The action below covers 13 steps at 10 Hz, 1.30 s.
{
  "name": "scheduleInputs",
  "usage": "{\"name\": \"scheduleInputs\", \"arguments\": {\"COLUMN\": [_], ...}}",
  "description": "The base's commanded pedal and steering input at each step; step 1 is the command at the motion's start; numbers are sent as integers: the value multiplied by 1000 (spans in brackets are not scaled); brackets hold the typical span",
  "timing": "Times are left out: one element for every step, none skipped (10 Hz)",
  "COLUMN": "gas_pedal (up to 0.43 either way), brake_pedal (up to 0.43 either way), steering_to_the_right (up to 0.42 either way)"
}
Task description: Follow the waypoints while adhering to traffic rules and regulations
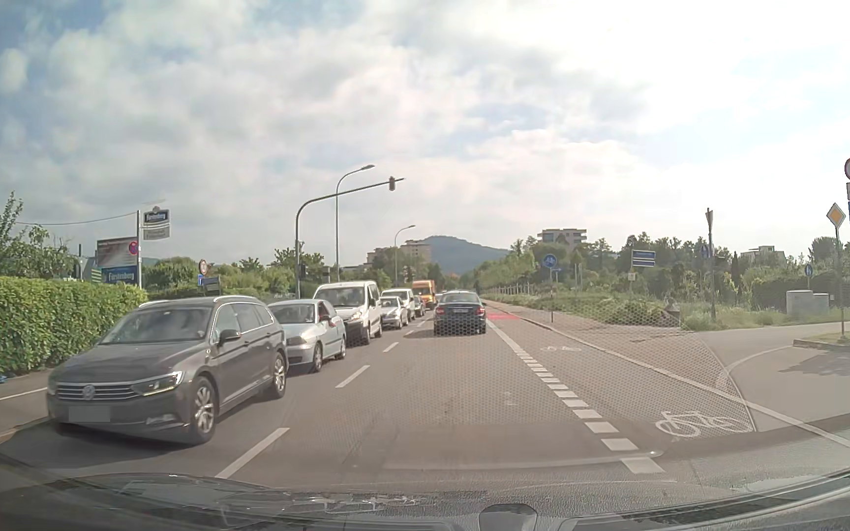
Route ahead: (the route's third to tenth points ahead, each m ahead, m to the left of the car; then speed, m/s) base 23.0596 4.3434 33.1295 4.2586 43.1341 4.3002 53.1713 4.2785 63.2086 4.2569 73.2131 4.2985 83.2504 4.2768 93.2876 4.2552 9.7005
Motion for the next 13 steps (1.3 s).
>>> {"name": "scheduleInputs", "arguments": {"gas_pedal": [20, 20, 20, 20, 20, 20, 20, 20, 20, 20, 20, 20, 20], "brake_pedal": [0, 0, 0, 0, 0, 0, 0, 0, 0, 0, 0, 0, 0], "steering_to_the_right": [-8, -9, -8, -6, -6, -5, -4, -2, -1, -1, -1, -2, -2]}}
